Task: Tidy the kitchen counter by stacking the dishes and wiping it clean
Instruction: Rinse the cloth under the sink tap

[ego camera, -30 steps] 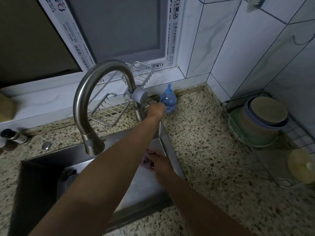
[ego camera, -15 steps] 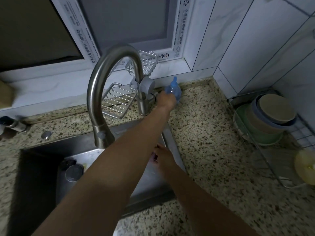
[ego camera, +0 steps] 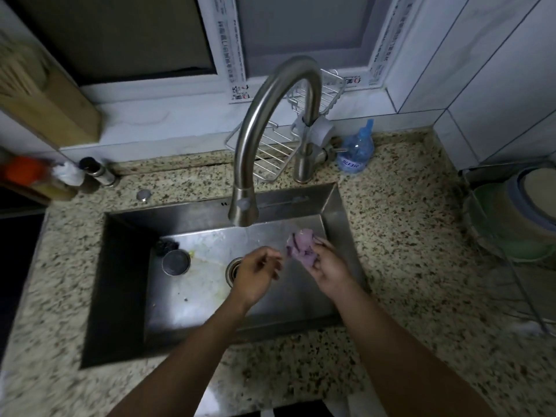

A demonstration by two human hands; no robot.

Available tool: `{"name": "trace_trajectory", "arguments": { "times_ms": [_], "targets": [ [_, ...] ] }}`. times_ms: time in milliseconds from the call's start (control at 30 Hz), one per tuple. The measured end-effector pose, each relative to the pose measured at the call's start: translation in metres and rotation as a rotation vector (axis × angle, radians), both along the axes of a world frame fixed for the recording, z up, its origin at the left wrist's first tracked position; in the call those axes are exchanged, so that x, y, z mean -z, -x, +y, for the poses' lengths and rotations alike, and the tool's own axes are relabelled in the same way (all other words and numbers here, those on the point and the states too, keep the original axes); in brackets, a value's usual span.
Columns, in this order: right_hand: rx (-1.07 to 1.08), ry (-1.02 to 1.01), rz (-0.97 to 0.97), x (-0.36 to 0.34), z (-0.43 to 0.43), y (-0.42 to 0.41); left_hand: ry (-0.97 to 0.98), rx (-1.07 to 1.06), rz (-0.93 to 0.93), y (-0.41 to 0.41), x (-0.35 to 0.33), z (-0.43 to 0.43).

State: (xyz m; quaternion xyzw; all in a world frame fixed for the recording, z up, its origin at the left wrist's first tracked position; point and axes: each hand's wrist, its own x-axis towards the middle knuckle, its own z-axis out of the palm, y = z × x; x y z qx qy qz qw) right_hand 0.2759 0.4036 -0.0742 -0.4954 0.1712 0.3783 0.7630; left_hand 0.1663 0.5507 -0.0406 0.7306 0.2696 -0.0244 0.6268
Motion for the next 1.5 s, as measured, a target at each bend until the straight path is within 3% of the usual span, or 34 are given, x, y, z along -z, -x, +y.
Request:
{"name": "trace_trajectory", "arguments": {
  "times_ms": [200,333,1033,1500],
  "targets": [
    [-0.090,0.100,0.045,-0.008,0.049,0.010,0.068,-0.352,0.160,0.052,0.024,0.070],
    [-0.134,0.112,0.054,-0.015,0.071,0.019,0.127,-0.452,0.180,0.070,0.024,0.092],
    [0.064,0.101,0.153,-0.024,0.102,0.010,0.104,-0.373,0.159,0.096,0.033,0.110],
    [-0.082,0.158,0.151,-0.018,0.092,0.030,0.140,-0.358,0.189,0.091,0.043,0.109]
  ]
}}
